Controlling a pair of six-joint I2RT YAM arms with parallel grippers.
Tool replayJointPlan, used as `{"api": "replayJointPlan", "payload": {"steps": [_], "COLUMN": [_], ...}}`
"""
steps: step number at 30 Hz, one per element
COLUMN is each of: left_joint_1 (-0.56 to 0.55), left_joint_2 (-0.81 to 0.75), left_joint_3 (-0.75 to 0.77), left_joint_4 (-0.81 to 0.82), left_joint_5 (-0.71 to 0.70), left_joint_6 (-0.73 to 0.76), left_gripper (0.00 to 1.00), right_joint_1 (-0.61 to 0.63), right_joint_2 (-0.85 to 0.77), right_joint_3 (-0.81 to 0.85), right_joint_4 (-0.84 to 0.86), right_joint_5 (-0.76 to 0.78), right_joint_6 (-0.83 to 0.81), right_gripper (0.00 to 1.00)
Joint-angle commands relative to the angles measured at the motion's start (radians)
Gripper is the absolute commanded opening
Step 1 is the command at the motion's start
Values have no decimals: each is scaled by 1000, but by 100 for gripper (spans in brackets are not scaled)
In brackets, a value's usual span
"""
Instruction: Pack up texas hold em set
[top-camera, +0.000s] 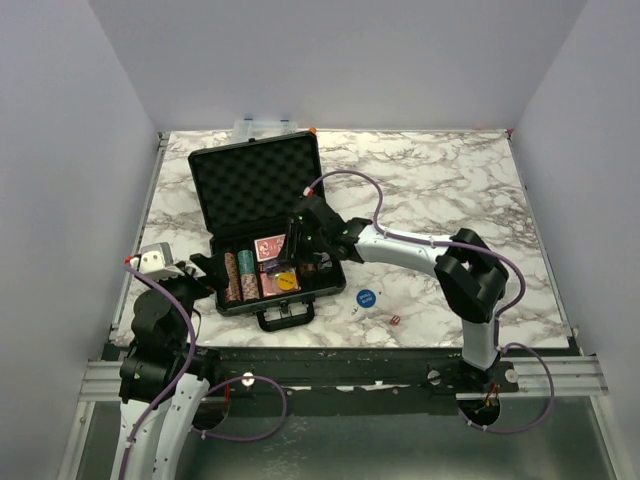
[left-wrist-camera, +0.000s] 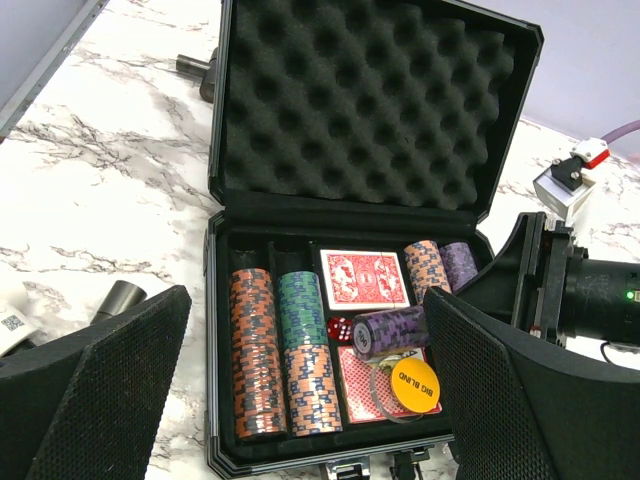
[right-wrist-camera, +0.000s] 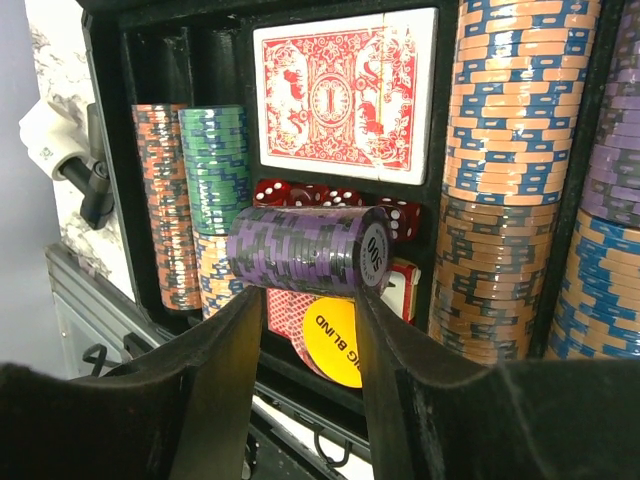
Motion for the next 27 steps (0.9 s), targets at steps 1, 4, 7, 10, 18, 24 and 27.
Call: {"api": "replayJointPlan", "payload": {"steps": [1, 4, 7, 10, 18, 24, 27], "left_joint_1": [-3, -2, -2, -3, -3, -2, -3], "left_joint_2": [-3, -3, -2, -1, 7, 15, 20], "left_joint_3": [-8, -8, -8, -7, -7, -7, -6], "left_joint_4": [13, 14, 13, 14, 13, 15, 16], "left_joint_5": [13, 12, 11, 12, 13, 18, 19], "left_joint_6": [14, 13, 14, 14, 14, 14, 14], "left_gripper": [99, 99, 99, 99, 99, 99, 99], "right_joint_1": [10, 11, 13, 16, 16, 26, 42], "right_joint_2": [43, 52, 58, 55, 8, -30, -33], "right_joint_3": [12, 11, 12, 16, 30, 32, 48], "right_joint_4": [7, 15, 20, 15, -30, -39, -60], "right_joint_5": [-29, -35, -39, -32, 17, 34, 55], "right_joint_6": [-6, -1, 2, 3, -21, -62, -86], "right_gripper": [45, 45, 45, 45, 46, 68, 82]}}
